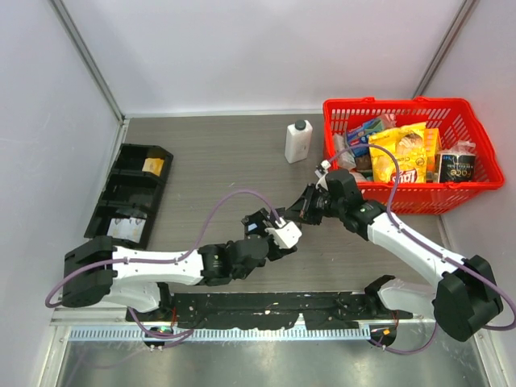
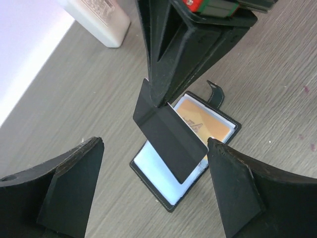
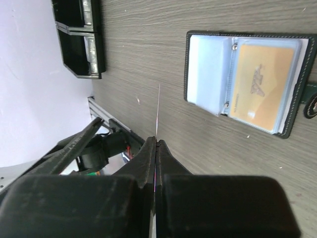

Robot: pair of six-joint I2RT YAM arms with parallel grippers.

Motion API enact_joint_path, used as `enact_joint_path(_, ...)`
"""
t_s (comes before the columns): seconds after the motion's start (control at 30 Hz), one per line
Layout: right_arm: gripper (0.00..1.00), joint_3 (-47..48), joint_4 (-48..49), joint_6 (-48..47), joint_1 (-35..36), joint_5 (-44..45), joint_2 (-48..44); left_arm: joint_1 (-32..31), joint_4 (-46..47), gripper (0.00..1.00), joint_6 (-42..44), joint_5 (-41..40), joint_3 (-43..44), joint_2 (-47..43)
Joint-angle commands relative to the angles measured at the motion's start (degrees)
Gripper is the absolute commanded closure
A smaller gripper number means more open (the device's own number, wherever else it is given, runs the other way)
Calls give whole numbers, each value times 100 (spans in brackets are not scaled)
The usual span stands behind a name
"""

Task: Take the credit cards out of the card holder
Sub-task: Place the credit card in the storage box.

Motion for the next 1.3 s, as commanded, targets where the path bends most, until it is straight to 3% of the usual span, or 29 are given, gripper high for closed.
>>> enact_joint_path(0.0,99,96,1033,321,-159,555,-434,-258,973,12,554,-728,-92,93)
enact_joint_path(0.33,99,-370,1447,532,-150,293,-57,-311,77,15,-702,-579,-391,-653)
enact_joint_path(0.43,99,-274,1526,497,-45,-287,269,-303,-160,14,-860,-473,-479,-830)
enact_joint_path(0.67,99,-344,1702,638,149,-236,6,-311,-539,16,-1028,-210,-646,-1172)
enact_joint_path(1.0,99,-308,1517,778,438,28,-328,-311,14,25,-124,-113,-752,-1200)
enact_joint_path(1.27,99,-212,1465,901,544,142,-425,-320,481,45,650,-52,-681,-822)
